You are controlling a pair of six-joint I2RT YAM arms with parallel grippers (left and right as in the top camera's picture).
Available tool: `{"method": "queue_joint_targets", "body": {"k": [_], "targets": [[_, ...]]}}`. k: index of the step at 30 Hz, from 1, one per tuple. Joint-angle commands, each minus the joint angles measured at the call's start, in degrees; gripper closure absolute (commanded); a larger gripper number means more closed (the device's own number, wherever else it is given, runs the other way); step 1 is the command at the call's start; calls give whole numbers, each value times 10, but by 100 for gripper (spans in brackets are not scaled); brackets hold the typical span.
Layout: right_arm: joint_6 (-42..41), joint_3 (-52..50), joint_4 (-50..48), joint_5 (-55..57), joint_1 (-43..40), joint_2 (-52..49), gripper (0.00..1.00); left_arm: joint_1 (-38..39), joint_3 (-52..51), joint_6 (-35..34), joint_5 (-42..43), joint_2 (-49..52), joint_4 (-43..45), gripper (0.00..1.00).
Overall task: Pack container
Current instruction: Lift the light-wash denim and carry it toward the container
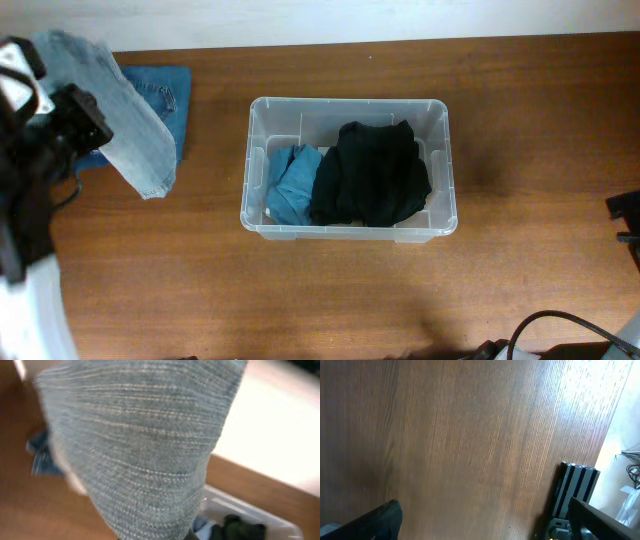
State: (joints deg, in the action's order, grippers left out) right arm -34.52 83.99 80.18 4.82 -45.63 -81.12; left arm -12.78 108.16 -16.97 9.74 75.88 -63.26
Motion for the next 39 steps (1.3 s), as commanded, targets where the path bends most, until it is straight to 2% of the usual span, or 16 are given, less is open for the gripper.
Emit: {"method": "queue_joint_targets", "body": {"k": [1, 8, 18, 22, 39], "targets": [[-5, -3, 0, 3, -2, -1, 2, 35, 33, -4, 14, -42, -1, 99], [-5, -3, 0, 3, -2, -1, 2, 104, 33, -7, 14, -34, -33, 99], [-5, -3, 0, 3, -2, -1, 2, 226, 33, -14, -14, 54, -45, 99], [-5, -3, 0, 3, -2, -1, 2, 258, 33, -14, -42, 62, -45, 99], [-5, -3, 0, 3, -2, -1, 2, 395, 34, -14, -40, 87, -66, 99]]}}
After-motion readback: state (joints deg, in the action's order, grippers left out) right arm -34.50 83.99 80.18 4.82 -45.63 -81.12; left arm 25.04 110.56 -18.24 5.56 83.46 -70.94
